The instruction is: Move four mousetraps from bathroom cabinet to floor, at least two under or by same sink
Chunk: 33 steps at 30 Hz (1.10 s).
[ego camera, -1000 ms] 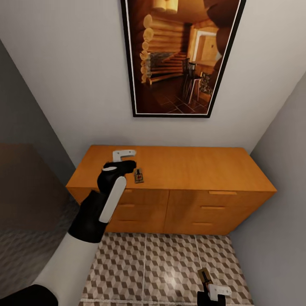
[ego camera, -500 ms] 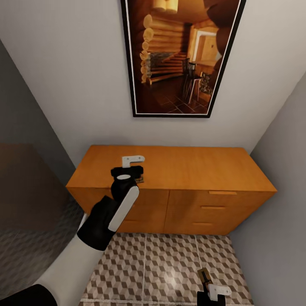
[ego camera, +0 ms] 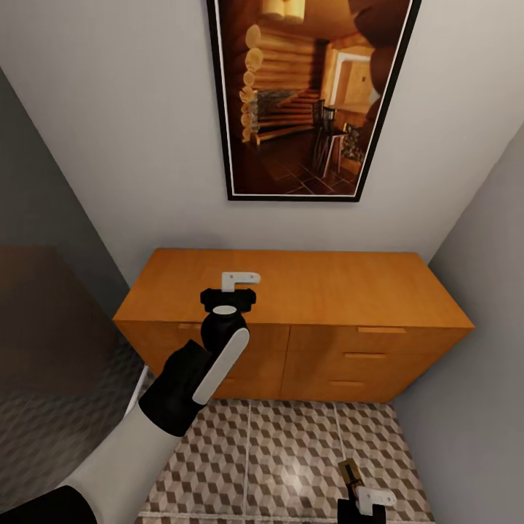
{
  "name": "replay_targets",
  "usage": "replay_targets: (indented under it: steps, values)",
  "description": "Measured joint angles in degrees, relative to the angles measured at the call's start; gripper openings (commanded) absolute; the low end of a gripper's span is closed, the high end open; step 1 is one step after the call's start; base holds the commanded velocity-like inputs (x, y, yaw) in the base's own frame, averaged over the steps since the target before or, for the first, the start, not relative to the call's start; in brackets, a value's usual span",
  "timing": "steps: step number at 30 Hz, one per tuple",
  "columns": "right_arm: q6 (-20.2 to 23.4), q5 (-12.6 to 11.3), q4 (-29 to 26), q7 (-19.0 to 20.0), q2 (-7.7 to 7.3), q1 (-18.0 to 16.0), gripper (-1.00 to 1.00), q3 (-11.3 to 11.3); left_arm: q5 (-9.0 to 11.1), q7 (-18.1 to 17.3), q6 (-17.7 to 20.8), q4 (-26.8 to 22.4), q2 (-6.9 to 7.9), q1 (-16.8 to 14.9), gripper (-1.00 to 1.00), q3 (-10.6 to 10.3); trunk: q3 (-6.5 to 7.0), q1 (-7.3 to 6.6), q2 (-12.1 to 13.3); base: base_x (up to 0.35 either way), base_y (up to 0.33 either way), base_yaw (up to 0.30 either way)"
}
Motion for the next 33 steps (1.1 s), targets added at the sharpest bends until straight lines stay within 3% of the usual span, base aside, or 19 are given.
replay_targets:
  steps: [14,17,21,25,33]
  values:
    - [-0.01,0.00,0.00,0.01,0.00,0.00,-1.00,0.00,0.36,-0.13,0.06,-0.04,0.11,0.00,1.00,-0.13,-0.15,0.00,0.00,0.000,0.000,0.000]
    - [0.00,0.00,0.00,0.00,0.00,0.00,-1.00,0.00,1.37,-0.16,0.06,-0.05,0.21,0.00,1.00,-0.13,-0.34,0.00,0.00,0.000,0.000,0.000]
    - [0.00,0.00,0.00,-0.01,0.00,0.00,-1.00,0.00,5.35,-0.23,-0.02,-0.05,0.49,0.01,1.00,-0.18,-0.63,0.00,0.00,0.000,0.000,0.000]
    - [0.00,0.00,0.00,-0.01,0.00,0.00,-1.00,0.00,7.93,-0.26,-0.04,-0.16,0.95,0.00,1.00,-0.19,-0.94,0.00,0.00,0.000,0.000,0.000]
    - [0.00,0.00,0.00,0.00,0.00,0.00,-1.00,0.00,8.88,-0.19,-0.05,-0.20,1.20,0.00,1.00,-0.20,-1.61,0.00,0.00,0.000,0.000,0.000]
